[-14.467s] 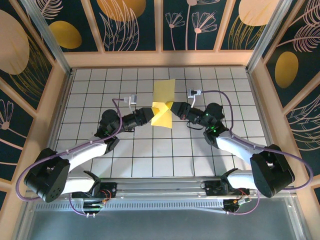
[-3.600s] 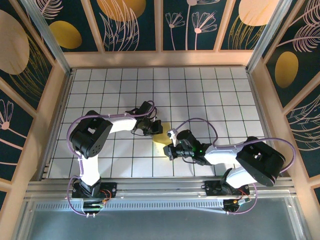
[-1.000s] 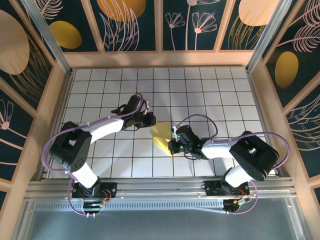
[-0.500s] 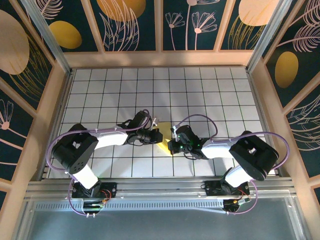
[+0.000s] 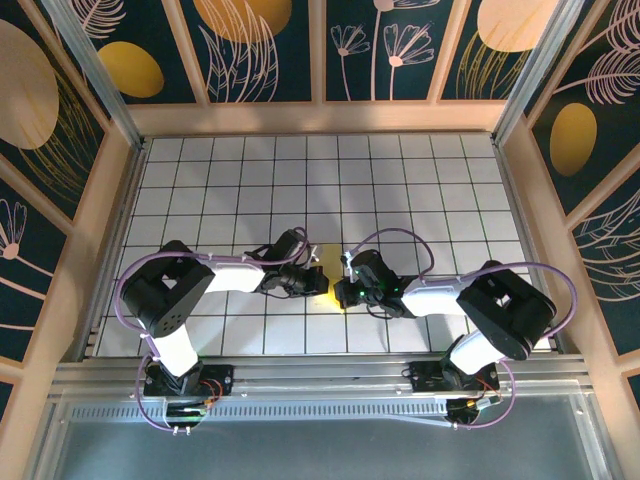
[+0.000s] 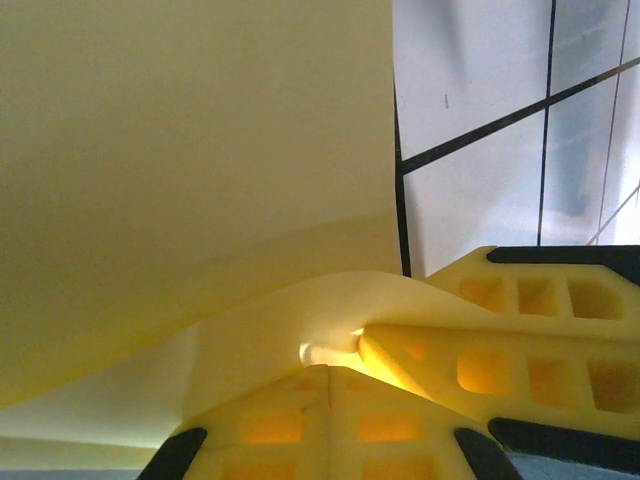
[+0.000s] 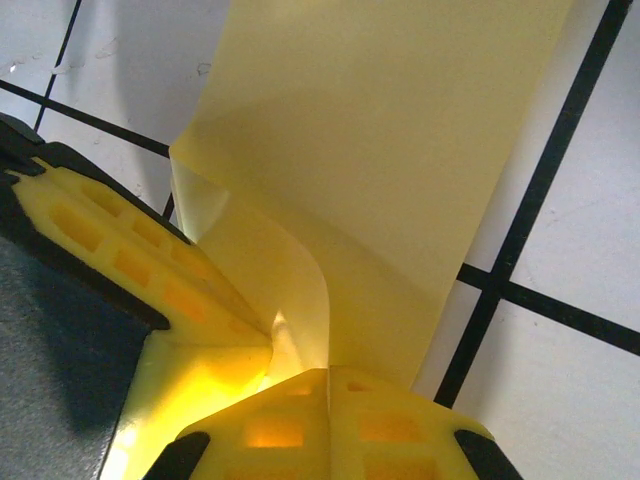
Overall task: Fold a paper plane with a square sheet of paper (fold left side to right side)
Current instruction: Third fold the triangle at the center of the table.
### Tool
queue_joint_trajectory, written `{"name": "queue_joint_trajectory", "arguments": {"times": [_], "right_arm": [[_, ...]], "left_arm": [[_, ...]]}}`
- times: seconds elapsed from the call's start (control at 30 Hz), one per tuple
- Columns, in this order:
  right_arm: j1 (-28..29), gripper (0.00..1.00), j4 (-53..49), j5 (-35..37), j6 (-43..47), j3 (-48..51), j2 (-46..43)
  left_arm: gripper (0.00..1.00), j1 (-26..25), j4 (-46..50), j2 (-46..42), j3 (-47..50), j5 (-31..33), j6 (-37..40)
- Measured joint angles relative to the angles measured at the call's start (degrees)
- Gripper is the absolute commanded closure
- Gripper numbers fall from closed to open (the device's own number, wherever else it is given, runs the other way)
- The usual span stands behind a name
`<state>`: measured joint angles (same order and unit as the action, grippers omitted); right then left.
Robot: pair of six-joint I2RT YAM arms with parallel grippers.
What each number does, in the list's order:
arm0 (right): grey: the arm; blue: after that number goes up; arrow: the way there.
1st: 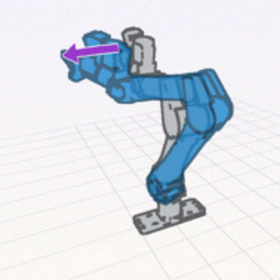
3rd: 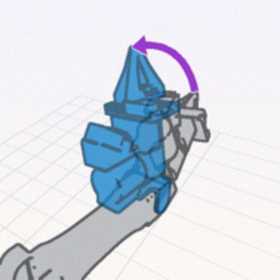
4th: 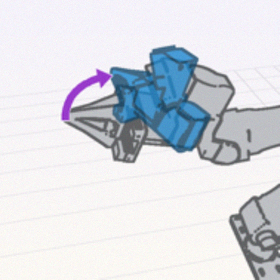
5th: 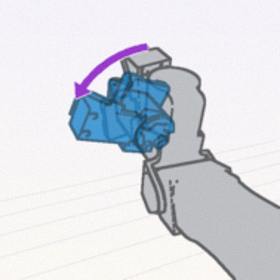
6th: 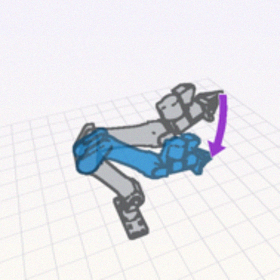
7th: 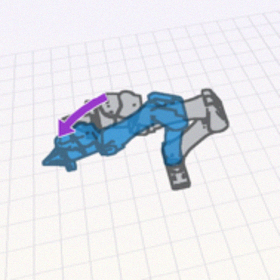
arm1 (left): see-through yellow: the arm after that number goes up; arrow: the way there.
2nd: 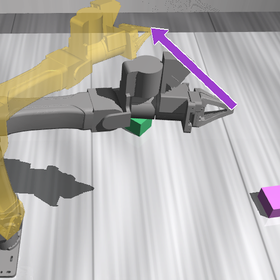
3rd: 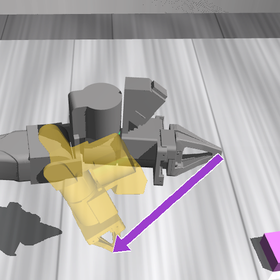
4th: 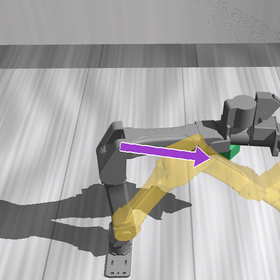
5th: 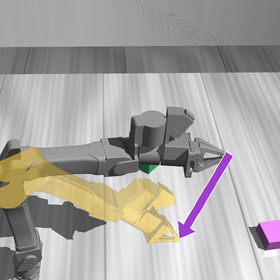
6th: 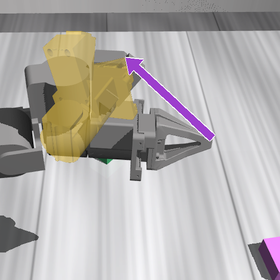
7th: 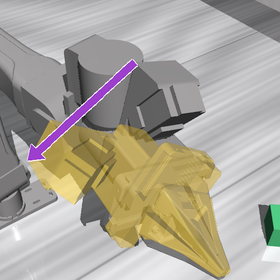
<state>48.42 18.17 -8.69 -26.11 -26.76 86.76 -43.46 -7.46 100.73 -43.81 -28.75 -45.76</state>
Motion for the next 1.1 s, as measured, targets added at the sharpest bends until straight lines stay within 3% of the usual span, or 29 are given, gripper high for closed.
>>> {"name": "queue_joint_trajectory", "arguments": {"times": [0.43, 0.67, 0.9, 0.97, 1.1], "right_arm": [[0.0, 0.94, 0.0, -0.4, 0.0, -0.4, 0.4], [-0.5, 0.8, -2.1, -0.9, -1.1, -1.3, -0.3], [-4.6, 0.65, -6.0, -3.0, -2.9, -2.2, -7.1], [-5.6, 0.67, -7.1, -4.2, -3.5, -2.2, -9.5], [-6.8, 0.86, -9.2, -9.3, -6.0, -1.8, -13.6]], "left_arm": [[0.97, -0.1, 0.1, -0.2, 0.7, 1.6, 0.0], [0.98, -0.1, -0.5, -0.2, 1.1, 1.7, 0.0], [0.99, -0.1, -1.4, -0.2, 1.5, 1.7, -0.5], [0.99, -0.1, -1.4, -0.2, 1.5, 1.7, -0.7], [0.99, -0.1, -1.4, -0.2, 1.5, 1.7, -0.9]]}}
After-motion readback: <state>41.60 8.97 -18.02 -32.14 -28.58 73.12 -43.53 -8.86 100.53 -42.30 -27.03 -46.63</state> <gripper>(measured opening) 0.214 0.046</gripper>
